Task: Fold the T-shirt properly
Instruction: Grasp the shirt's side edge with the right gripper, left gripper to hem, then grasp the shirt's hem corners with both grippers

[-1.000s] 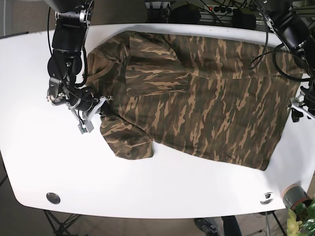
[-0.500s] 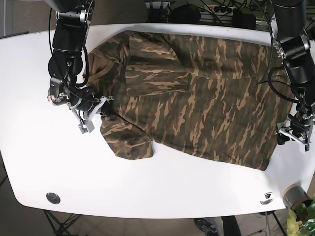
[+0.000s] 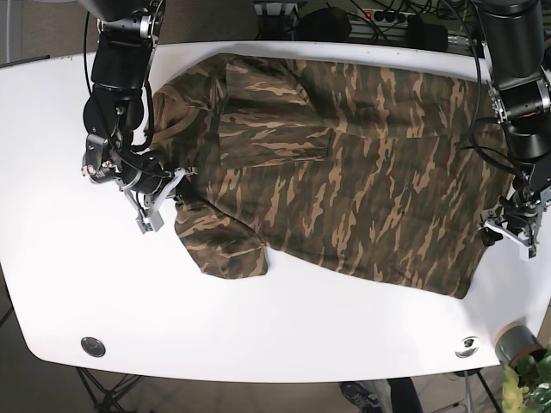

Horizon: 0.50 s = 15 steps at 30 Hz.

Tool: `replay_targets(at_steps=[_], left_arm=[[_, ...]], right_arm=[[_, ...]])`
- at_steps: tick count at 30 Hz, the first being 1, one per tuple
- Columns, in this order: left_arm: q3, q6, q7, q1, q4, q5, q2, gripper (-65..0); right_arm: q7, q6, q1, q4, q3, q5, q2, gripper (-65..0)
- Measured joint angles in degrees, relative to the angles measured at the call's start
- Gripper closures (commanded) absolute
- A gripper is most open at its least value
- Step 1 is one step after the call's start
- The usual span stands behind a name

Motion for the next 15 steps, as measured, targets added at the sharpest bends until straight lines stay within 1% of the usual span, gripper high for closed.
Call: replay_targets(at_steps=[7,12,15], left_arm=[[0.04,0.02,-0.44,0.04,-0.15,0.0,-1.4,-36.5],[0.04,-0.07,-0.5,1.16,-0.24,-0.02,-1.38,-36.5],[0.04,-0.09,-0.48,2.27,-0.24,-0.15,-0.87,-36.5]], right_arm=[[0.0,0.0,0.0,0.02,0.0,-0.02,0.0,-2.2],[0.02,0.02,0.0,0.09,0.0,0.04,0.0,-2.2],[0.02,0.0,-0.15,0.09,0.02,2.29,0.02,-2.2]])
